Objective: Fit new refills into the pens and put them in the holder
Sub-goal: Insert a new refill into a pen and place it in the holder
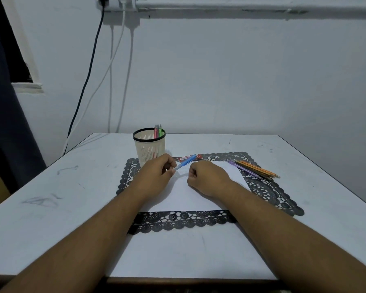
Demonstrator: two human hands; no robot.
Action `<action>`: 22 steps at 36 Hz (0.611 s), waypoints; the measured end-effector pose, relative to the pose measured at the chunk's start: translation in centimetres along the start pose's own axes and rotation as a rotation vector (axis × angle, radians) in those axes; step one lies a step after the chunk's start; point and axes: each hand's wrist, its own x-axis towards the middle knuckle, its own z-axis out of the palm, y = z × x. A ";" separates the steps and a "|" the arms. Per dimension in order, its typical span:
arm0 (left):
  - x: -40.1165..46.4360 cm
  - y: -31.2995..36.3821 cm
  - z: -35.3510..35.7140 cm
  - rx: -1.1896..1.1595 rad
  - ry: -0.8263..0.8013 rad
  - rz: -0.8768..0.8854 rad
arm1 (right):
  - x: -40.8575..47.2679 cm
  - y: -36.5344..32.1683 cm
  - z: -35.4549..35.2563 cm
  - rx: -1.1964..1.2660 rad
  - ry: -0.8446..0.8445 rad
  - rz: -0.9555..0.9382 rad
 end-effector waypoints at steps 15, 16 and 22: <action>-0.1 0.2 -0.2 0.011 -0.013 0.001 | 0.1 1.2 -0.5 0.056 0.016 -0.039; 0.0 0.2 -0.3 0.010 -0.014 0.001 | 0.2 1.3 -0.6 0.066 0.013 -0.037; -0.1 0.2 -0.2 0.020 -0.024 -0.003 | 0.3 2.0 -0.7 0.113 -0.016 -0.023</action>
